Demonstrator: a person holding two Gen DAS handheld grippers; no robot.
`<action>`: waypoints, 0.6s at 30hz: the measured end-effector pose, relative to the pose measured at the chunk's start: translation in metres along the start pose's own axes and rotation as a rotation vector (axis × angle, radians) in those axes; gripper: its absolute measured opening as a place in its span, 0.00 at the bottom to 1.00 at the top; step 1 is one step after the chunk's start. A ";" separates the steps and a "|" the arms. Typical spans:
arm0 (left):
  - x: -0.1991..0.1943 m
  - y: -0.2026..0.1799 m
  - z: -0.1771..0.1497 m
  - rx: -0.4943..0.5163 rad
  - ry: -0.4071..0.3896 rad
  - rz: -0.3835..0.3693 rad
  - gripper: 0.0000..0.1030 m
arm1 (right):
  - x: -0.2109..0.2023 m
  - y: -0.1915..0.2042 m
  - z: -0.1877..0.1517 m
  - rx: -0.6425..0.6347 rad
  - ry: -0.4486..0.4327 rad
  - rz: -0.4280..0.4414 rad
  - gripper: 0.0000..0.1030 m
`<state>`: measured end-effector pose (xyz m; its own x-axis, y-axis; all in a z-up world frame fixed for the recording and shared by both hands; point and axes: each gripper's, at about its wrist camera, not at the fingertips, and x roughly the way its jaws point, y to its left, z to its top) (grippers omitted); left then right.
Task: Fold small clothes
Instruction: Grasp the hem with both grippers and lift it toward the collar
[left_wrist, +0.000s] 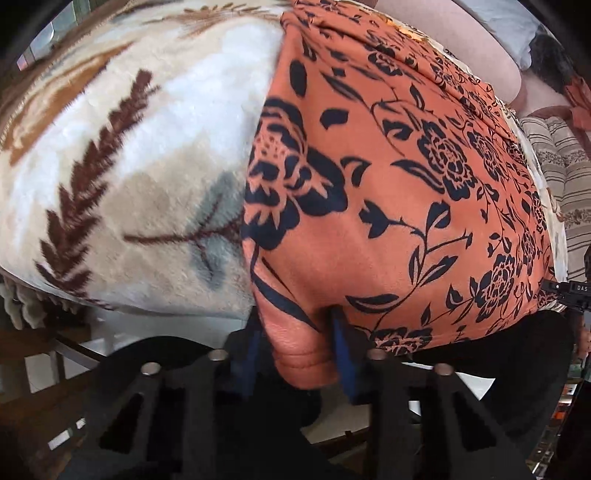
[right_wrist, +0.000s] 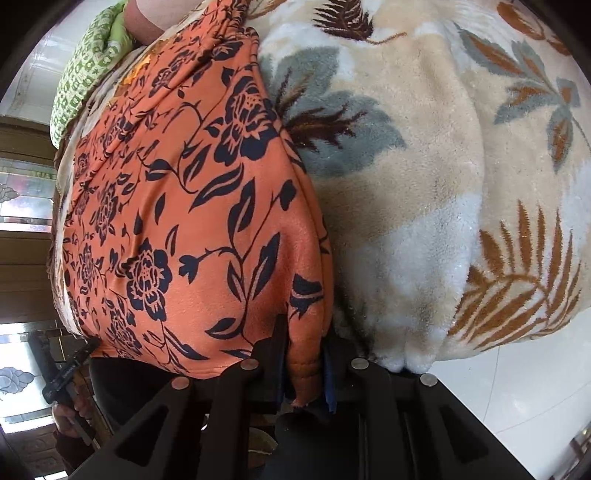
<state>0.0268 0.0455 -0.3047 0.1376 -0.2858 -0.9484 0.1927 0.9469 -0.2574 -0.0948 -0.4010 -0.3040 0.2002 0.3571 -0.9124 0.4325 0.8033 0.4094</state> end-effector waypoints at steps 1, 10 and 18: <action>0.000 0.002 -0.001 -0.009 -0.004 -0.018 0.30 | 0.000 0.000 0.000 0.000 -0.002 0.002 0.18; -0.022 0.016 -0.007 0.008 -0.048 -0.085 0.09 | -0.006 0.022 -0.010 -0.078 -0.060 -0.032 0.10; -0.072 0.020 0.003 0.033 -0.125 -0.187 0.09 | -0.047 0.041 -0.014 -0.106 -0.127 0.168 0.10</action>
<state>0.0237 0.0849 -0.2415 0.2155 -0.4737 -0.8539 0.2571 0.8712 -0.4183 -0.0985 -0.3783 -0.2440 0.3732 0.4323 -0.8209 0.2906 0.7858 0.5460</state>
